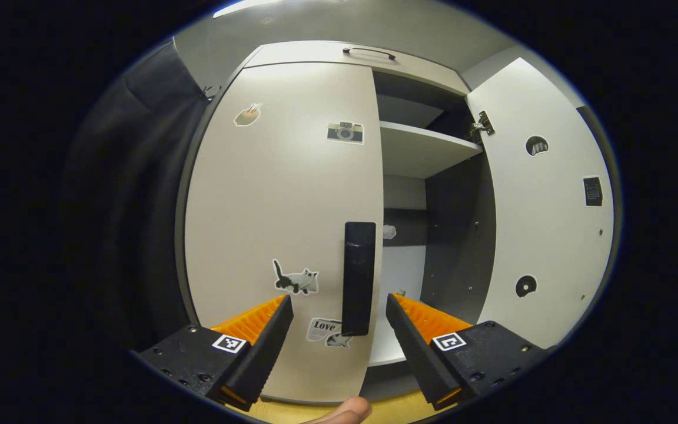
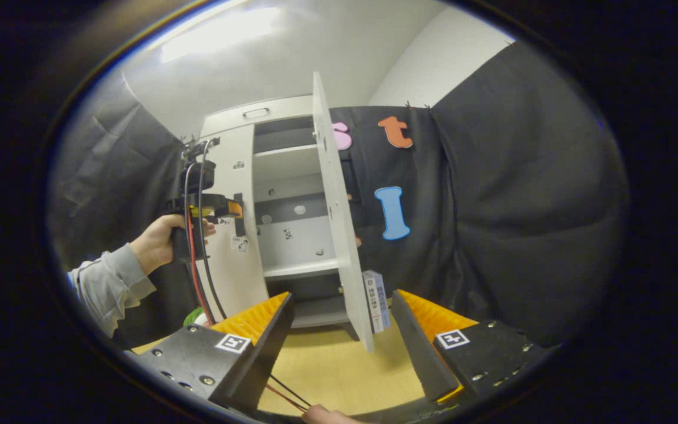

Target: Open the right door of the double-door shoe cabinet with the right hand, and open the left door with the left hand.

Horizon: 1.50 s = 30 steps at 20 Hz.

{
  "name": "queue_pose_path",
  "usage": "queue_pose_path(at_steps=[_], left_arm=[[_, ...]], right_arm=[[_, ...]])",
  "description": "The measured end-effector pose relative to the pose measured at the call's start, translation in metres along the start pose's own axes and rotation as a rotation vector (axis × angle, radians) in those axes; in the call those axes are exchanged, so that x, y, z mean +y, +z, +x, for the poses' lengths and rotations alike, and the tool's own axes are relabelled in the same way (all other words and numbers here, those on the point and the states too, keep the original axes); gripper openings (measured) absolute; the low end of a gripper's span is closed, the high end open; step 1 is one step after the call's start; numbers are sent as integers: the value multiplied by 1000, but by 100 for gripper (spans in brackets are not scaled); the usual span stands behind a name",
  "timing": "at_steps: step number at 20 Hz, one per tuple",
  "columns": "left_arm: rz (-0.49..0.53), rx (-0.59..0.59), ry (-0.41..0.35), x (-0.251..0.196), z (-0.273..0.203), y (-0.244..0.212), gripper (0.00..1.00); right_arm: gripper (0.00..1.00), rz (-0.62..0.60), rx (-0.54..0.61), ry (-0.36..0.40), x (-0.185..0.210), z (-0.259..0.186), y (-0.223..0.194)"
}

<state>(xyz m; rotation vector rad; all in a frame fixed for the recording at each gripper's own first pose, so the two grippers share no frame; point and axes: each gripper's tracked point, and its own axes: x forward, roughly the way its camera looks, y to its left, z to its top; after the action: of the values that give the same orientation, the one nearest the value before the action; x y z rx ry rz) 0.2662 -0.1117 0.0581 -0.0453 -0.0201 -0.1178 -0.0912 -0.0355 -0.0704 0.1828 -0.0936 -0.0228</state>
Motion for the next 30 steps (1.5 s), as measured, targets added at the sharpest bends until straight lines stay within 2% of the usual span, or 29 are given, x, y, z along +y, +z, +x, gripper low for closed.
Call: queue_pose_path(at_steps=[3, 5, 8, 9, 10, 14, 15, 16, 17, 21, 25, 29, 30], left_arm=[[-15, 20, 43, 4, 23, 2, 99], [42, 31, 91, 14, 35, 3, 99], [102, 89, 102, 13, 44, -5, 99], [112, 82, 107, 12, 45, -4, 93], [118, 92, 109, 11, 48, -4, 93], [130, 121, 107, 0, 48, -7, 75], [136, 133, 107, -5, 50, -10, 62], [147, 136, 115, -8, 49, -9, 53], [148, 151, 123, -7, 50, -11, 34], [103, 188, 109, -8, 48, -12, 25], [125, 203, 85, -7, 43, -12, 24], [91, 211, 35, -7, 23, -10, 24], [89, 216, 25, -6, 19, -11, 24]], right_arm=[[99, 11, -23, -38, -15, -3, 11], [99, -2, -53, -25, -12, -10, 20], [98, -14, -88, -10, -7, -18, 31], [99, -16, -93, -6, -5, -20, 32], [98, -24, -91, 0, -1, -20, 32], [98, -58, -77, 30, 11, -22, 27], [98, -62, -74, 32, 12, -22, 27], [98, -63, -72, 33, 12, -20, 27], [98, -64, -68, 34, 14, -20, 27], [98, -56, -74, 29, 8, -20, 29], [98, -19, -84, 15, -1, -18, 34], [98, -11, -102, -18, -20, -17, 38], [94, -10, -100, -24, -23, -17, 38]])
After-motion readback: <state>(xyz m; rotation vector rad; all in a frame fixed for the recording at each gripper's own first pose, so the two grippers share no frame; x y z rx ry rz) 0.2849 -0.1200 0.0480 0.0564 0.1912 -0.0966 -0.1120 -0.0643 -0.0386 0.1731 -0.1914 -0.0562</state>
